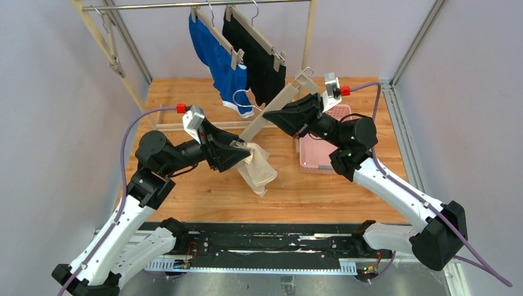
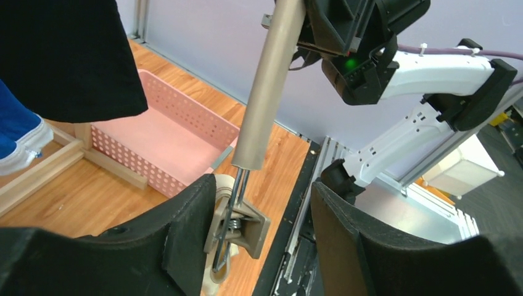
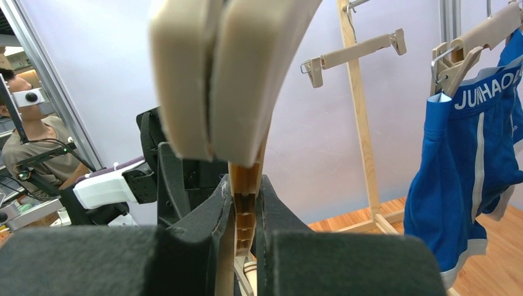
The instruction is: Remove the underwear clipped to the hanger
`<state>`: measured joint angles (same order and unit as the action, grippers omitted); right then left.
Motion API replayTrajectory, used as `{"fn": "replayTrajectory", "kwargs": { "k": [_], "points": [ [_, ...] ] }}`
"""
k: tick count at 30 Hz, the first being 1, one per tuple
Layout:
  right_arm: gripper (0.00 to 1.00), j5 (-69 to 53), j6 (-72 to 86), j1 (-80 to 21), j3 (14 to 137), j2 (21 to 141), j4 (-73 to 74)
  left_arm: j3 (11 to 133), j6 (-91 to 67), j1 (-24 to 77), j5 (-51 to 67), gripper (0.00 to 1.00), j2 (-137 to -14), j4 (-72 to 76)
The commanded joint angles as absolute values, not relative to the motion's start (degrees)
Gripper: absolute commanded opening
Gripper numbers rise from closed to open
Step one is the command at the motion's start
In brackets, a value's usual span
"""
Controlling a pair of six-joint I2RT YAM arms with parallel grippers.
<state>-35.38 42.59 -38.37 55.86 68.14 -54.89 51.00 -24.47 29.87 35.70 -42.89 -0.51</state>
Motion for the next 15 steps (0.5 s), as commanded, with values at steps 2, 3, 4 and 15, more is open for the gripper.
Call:
{"fn": "replayTrajectory", "kwargs": {
  "k": [2, 3, 4, 15],
  "points": [
    [0.01, -34.1, 41.8, -39.0, 56.7, 67.3, -56.7, 49.7, -23.5, 30.3, 37.9, 0.6, -41.0, -1.1],
    [0.0, -34.2, 41.9, -39.0, 56.8, 67.4, -56.8, 49.5, -23.1, 30.3, 37.6, 0.6, -40.9, -1.4],
    [0.01, -34.3, 42.2, -39.1, 56.8, 67.5, -56.9, 49.4, -22.5, 30.3, 37.3, 0.6, -40.8, -1.6],
    [0.0, -35.3, 42.6, -39.1, 57.0, 68.1, -56.1, 51.8, -21.2, 30.3, 37.6, 0.25, -43.7, -2.0]
  ]
}}
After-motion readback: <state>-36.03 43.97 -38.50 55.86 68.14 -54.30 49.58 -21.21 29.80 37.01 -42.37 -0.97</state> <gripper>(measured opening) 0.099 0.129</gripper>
